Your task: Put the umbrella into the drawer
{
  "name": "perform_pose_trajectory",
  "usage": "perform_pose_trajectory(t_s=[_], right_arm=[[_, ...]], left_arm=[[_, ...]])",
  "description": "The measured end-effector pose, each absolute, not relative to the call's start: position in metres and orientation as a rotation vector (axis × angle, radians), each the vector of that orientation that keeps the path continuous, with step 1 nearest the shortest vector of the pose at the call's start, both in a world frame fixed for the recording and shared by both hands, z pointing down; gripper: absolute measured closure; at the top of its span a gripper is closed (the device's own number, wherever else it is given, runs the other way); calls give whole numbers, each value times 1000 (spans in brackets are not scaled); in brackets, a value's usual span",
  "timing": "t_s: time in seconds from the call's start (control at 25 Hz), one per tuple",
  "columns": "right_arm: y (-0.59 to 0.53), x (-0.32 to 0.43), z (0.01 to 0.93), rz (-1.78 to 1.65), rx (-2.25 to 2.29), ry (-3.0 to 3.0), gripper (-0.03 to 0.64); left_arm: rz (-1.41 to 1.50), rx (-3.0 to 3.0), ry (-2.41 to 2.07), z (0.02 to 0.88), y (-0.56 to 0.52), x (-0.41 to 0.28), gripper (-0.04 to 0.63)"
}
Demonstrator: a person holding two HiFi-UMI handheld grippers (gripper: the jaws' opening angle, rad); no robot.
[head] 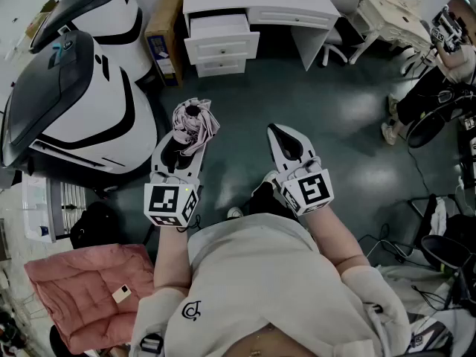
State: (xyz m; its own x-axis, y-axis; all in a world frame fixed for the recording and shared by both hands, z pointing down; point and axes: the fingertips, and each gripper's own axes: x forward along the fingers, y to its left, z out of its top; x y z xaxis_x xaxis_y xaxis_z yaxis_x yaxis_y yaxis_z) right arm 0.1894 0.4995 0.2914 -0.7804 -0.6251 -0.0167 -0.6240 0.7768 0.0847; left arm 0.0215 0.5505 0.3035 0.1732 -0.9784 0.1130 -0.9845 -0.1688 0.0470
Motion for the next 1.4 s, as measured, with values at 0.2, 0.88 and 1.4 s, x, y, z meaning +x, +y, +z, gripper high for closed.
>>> perform_pose_trajectory(t_s=[0.2,0.88,1.4], right_arm=[[500,190,291,-119,1043,-2956,614],[480,176,300,-51,1067,-2970,611],[328,140,307,-28,856,-3039,611]], left_arm=[[66,2324,-1966,302,552,18,356],[45,2288,-1982,307,546,2,356],[83,2195,-2057,317,413,-16,356]])
